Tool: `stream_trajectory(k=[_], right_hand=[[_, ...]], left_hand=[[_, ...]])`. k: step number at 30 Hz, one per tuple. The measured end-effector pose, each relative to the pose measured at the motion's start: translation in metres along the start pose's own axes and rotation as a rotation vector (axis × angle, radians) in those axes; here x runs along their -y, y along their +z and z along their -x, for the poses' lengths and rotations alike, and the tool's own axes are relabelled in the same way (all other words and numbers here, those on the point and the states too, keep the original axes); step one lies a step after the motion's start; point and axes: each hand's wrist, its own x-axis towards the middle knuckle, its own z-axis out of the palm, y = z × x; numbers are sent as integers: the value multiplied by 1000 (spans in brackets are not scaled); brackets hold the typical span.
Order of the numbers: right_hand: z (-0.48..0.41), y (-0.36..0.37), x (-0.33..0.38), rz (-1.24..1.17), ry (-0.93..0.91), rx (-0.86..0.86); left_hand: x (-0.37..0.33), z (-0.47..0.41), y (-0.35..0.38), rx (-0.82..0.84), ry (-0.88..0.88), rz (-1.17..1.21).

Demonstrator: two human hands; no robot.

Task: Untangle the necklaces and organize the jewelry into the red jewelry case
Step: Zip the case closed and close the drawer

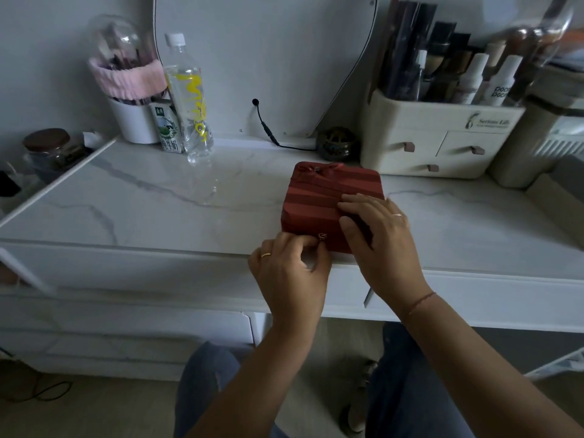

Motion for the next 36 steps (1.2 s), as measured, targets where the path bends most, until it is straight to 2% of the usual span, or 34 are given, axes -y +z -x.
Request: stream_trajectory(k=[14, 21, 29, 36], right_hand=[[11, 6, -8, 51, -33, -20], [12, 9, -9, 59, -48, -44], [14, 11, -12, 58, -75, -59], [13, 8, -17, 68, -126, -35]], left_hand=[[12, 6, 0, -55, 86, 34], [17, -9, -14, 51, 164, 164], [15, -12, -19, 122, 72, 197], [31, -30, -35, 136, 79, 141]])
